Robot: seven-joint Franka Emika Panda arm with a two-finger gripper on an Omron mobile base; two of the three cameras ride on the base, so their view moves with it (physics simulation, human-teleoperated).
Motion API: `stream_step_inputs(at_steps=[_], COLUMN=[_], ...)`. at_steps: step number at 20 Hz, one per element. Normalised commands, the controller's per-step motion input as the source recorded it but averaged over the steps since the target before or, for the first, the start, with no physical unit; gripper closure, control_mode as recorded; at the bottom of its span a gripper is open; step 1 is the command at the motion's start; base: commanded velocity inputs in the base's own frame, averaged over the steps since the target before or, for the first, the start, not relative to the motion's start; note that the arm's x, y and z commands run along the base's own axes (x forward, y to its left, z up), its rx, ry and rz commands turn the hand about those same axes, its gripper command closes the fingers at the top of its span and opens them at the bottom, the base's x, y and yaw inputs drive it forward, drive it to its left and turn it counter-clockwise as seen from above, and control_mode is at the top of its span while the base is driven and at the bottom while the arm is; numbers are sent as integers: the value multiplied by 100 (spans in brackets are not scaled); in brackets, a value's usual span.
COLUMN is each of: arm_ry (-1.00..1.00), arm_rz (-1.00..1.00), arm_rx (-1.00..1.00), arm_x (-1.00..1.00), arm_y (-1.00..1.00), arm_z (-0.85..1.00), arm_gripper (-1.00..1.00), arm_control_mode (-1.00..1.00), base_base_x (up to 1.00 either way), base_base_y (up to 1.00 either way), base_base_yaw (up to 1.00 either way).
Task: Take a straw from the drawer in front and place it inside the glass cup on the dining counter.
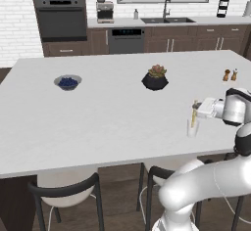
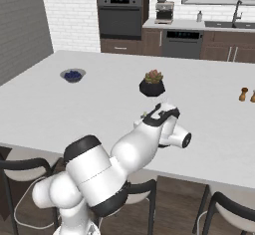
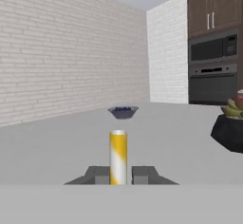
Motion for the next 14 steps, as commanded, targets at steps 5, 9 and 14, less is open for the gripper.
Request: stream_step_inputs(at_steps=[5,9,14], arm_ry=[-3,-3,0], arm_rz=[0,0,0], arm_rx=[0,0,0], arm_x=[-52,-32,-2], arm_y=[0,0,1], arm_z=[-16,-5,0], arm_gripper=[-100,-100,-100], arm_control_mode=[-100,-100,-100], base_base_x=[0,0,0], base_base_y=[0,0,0], base_base_yaw=[0,0,0])
